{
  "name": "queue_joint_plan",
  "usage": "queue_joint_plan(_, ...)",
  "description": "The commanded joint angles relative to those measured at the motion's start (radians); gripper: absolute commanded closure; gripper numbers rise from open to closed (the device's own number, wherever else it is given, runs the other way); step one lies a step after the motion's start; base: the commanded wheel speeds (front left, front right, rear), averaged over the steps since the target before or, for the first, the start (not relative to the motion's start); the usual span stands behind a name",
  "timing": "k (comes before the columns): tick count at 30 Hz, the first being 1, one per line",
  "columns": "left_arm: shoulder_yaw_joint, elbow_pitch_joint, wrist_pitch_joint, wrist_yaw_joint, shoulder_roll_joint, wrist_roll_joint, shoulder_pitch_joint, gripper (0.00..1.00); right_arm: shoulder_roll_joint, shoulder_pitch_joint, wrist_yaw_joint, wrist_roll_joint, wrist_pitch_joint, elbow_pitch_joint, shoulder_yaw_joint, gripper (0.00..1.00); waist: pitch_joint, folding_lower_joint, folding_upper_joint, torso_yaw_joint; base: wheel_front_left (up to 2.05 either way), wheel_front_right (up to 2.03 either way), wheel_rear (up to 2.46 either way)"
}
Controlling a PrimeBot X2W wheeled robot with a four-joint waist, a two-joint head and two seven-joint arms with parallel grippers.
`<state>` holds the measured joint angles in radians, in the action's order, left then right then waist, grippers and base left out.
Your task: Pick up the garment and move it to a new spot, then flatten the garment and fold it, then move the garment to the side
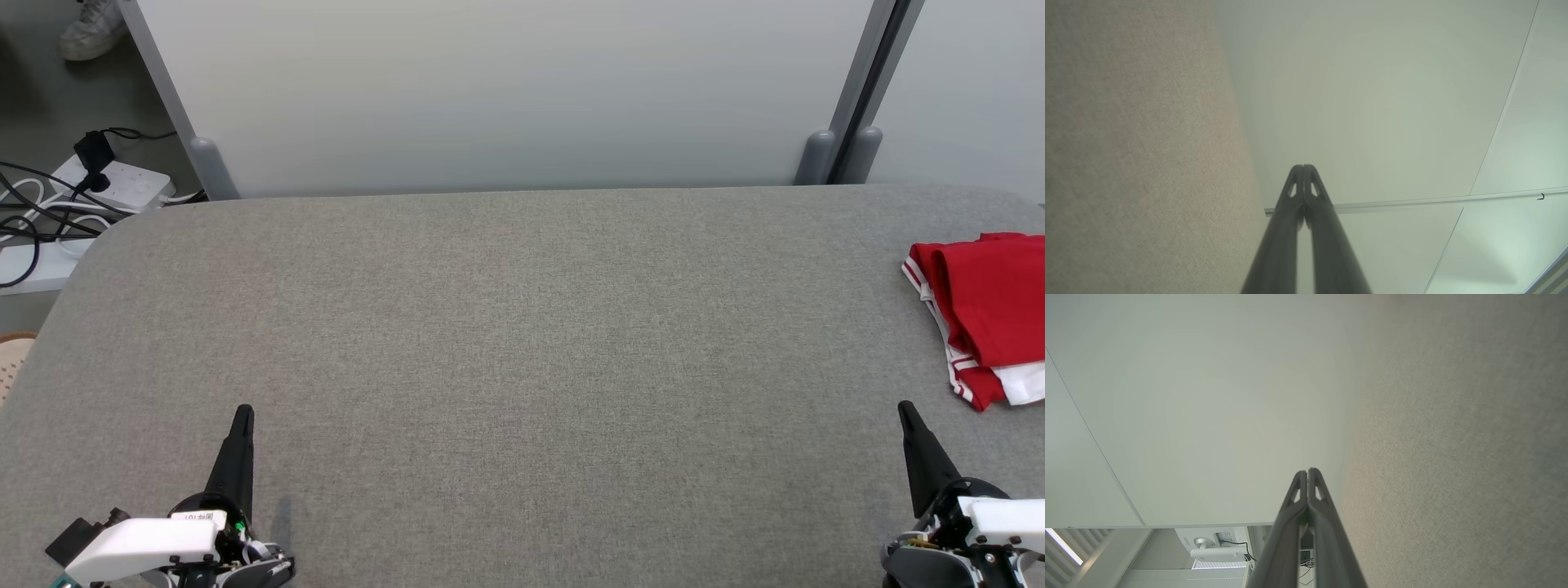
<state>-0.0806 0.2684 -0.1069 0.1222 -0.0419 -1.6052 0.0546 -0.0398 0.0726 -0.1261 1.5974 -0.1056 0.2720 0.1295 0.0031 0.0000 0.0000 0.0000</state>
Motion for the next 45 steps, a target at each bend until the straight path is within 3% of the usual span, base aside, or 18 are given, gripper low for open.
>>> queue_joint_plan(1, -0.033, -0.023, -0.006, 0.008, -0.008, -0.004, 0.053, 1.00, -0.010, 0.035, -0.005, 0.011, -0.007, -0.027, -0.016, 1.00, 0.000, 0.0000, 0.0000, 0.000, 0.00, 0.00, 0.00)
queue_joint_plan(45, -0.033, -0.023, -0.006, 0.008, -0.008, -0.004, 0.053, 1.00, -0.010, 0.035, -0.005, 0.011, -0.007, -0.027, -0.016, 1.00, 0.000, 0.0000, 0.0000, 0.000, 0.00, 0.00, 0.00)
